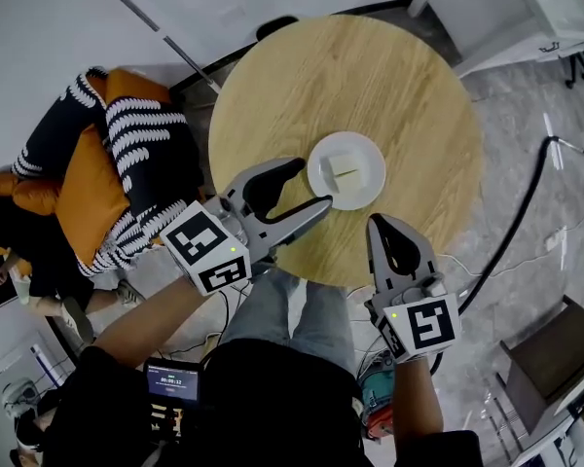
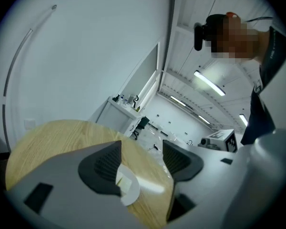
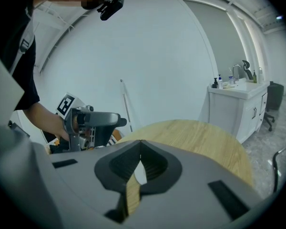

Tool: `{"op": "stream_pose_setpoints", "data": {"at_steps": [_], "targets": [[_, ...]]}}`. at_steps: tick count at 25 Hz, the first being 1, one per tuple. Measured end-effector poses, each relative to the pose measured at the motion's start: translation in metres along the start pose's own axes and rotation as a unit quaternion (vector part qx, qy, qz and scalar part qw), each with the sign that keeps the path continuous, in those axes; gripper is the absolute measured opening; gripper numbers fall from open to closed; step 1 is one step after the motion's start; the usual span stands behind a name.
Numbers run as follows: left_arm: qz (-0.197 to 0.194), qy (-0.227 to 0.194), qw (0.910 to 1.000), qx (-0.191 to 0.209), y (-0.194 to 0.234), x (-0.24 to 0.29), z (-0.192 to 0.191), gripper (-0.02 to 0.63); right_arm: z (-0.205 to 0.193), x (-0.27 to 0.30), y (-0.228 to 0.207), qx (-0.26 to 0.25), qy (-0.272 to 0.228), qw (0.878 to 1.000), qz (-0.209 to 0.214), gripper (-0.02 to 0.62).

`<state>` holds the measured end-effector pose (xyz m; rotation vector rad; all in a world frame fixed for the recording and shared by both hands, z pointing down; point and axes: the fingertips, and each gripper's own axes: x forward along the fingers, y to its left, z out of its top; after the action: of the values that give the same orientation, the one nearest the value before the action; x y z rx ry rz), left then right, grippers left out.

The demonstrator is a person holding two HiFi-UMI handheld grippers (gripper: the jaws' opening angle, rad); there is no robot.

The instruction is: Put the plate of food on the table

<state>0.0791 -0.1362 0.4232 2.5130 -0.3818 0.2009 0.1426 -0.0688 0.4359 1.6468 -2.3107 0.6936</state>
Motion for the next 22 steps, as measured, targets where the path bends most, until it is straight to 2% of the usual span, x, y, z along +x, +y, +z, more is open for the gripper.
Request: {"op": "stream_pose_setpoints", "data": {"at_steps": [2,4,6,10,15,22], "targets": [[0.005,-0.020,0.9994,0.029,-0.007,-0.008,0.013,0.275,0.007,-0.005,0.004,-0.002,-0.004,1.000,0.001,0.009],[0.008,-0.030,0.9978,0.058,-0.014,-0.017,0.024,0.196,0.017,-0.010,0.007,-0.007,-0.011,1.000,-0.003,0.009],[0.002,-0.039,0.9972,0.064,-0.020,-0.023,0.038,0.005,0.031,-0.015,0.009,-0.015,-0.028,0.999,-0.005,0.009],[-0.006,-0.052,0.9981,0.032,-0.034,-0.036,0.057,0.005,0.053,-0.027,0.020,-0.034,-0.045,0.998,0.000,0.009],[-0.004,-0.060,0.9964,0.059,-0.057,-0.061,0.086,0.004,0.085,-0.044,0.040,-0.059,-0.070,0.996,-0.009,0.008],[-0.006,-0.095,0.9909,0.096,-0.092,-0.090,0.134,0.004,0.128,-0.065,0.062,-0.083,-0.112,0.990,-0.021,0.009]]}}
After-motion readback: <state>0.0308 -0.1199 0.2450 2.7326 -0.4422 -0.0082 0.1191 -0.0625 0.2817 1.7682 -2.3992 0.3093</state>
